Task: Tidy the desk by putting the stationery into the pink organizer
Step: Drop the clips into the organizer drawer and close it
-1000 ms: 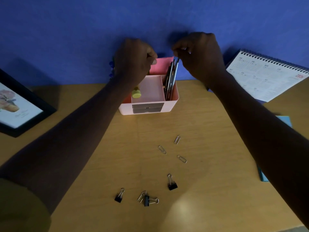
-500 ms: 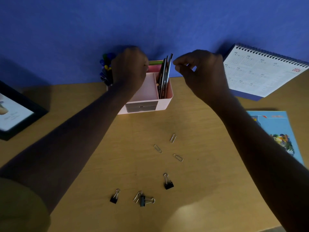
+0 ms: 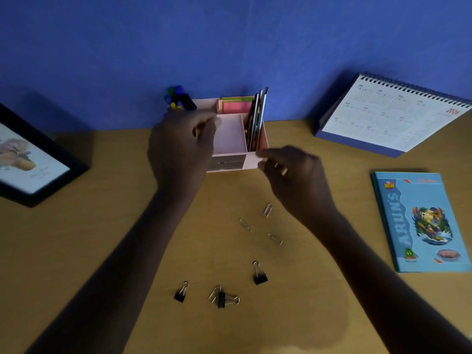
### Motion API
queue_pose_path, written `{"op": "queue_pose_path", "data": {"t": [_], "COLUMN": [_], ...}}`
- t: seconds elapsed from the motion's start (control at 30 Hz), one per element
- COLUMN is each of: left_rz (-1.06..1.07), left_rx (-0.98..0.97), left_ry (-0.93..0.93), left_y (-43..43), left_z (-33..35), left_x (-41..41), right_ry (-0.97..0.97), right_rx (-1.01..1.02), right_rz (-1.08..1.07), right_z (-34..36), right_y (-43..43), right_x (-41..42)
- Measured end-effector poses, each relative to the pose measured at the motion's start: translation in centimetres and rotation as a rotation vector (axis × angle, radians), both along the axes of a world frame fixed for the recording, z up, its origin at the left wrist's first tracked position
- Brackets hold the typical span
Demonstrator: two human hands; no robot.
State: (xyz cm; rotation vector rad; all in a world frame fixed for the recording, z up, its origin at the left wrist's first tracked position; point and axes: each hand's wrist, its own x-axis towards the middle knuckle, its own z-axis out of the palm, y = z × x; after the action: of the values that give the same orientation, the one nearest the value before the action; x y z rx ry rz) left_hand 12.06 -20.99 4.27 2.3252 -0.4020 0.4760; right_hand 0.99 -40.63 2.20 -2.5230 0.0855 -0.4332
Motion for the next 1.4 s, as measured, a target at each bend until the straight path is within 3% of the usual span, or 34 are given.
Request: {"op": "queue_pose_path", "data": {"t": [0.13,0.23,0.53,0.93,1.4], "left_rz": [0.003,-0.024,-0.03,-0.025,-0.006], "left_rx": [0.012,0.07,0.234,0.305,0.266], "left_ry": [0.115,0.177,0.204,0.232,0.203], "left_y": [2.6,3.4,4.1,4.5,4.5], "left_z": [-3.5,-5.8,-6.6,-5.9,-5.6], "left_x": [-4.8,-6.9,-7.3,-6.9,-6.6], "right_ry": [0.207,0.257,0.282,0.321,0.281], "right_rx": [-0.066,-0.151,-0.294,-0.415,-0.354], "right_rz": [0.092,0.126,0.02,-0.029,-0.008], "right_z": [-3.8,-5.9,-6.5,-5.8,-5.1], "right_y": [4.1,6.4,8.2,8.5,9.9], "right_x": [-2.3,-2.8,-0.7,0.4,-3.3]}}
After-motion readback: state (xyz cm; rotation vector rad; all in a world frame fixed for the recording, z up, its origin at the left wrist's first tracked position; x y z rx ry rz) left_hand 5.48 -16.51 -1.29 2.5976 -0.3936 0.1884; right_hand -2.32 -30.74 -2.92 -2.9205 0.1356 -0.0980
